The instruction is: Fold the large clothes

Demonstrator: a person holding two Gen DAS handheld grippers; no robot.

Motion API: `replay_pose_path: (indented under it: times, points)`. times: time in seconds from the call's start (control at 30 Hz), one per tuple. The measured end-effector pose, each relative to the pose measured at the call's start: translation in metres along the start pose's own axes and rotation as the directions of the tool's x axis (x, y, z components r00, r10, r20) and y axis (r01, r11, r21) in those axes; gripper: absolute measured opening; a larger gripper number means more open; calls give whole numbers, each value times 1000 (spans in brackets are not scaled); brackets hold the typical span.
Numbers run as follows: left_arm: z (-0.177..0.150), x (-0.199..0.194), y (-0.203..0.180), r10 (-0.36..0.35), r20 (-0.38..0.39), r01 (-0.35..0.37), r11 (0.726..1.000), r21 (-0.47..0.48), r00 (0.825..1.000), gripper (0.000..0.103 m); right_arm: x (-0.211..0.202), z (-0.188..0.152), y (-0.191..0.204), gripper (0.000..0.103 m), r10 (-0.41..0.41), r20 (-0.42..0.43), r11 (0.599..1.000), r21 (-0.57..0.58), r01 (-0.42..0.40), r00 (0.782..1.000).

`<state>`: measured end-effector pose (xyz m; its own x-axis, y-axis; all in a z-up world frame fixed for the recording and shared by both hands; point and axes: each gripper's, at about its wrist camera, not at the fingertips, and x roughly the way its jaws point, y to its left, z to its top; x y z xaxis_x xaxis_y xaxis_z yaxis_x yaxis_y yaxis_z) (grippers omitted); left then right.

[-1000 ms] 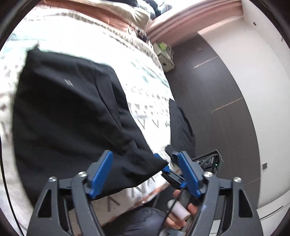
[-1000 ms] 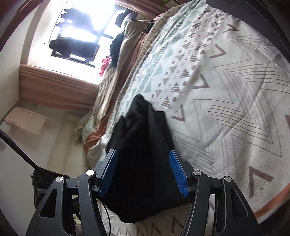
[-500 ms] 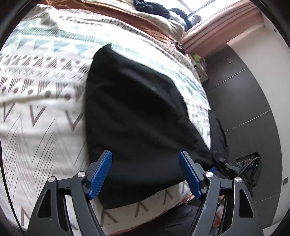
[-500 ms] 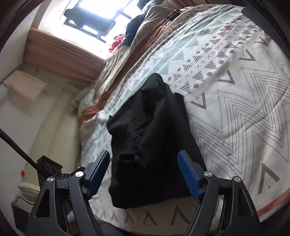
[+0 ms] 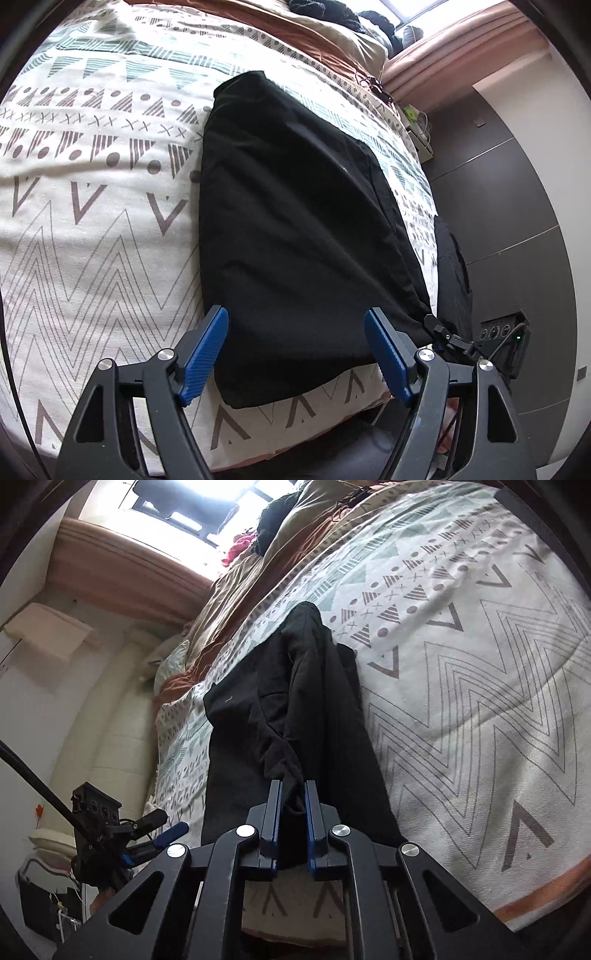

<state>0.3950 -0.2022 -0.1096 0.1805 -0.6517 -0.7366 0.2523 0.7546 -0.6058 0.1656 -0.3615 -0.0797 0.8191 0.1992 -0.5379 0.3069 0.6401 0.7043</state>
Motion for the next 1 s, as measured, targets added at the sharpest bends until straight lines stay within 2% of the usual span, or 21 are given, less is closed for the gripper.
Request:
replay_pose_path:
  times: [0.23,0.4,0.53,0.73,0.77,0.83,0.87,0.9,1.0]
  points:
    - [2,13,2,39,-33,-38,999,15,999,77,9,-18,-39,6,6,14,997,75,-7,1000]
    - [8,14,3,21,-31,-20,1000,17,999,77,18,-30,-61,6,-4,12,991,136,3,1000]
    - [15,16,7,16,-21,-16,1000,0,1000,77,16,-29,-55,6,-20,3,992,126,19,1000]
    - [36,20,14,19,5,-19,999,-29,1000,77,-2,-10,-35,13,1,-29,997,76,1,1000]
    - [39,21,15,17,8,-17,999,-34,1000,77,-4,-5,-32,17,-7,-27,998,61,9,1000]
    - [46,23,16,18,16,-17,999,-42,1000,77,-8,6,-25,41,-21,-21,999,35,21,1000]
    - [50,25,17,21,21,-20,999,-47,1000,77,-10,14,-23,68,-22,-21,999,30,23,1000]
    - [54,26,18,23,24,-22,999,-50,999,77,-10,19,-21,78,-25,-19,999,26,25,1000]
    - [65,33,24,31,34,-29,998,-64,999,77,-4,40,-12,78,-30,-31,999,-16,29,999]
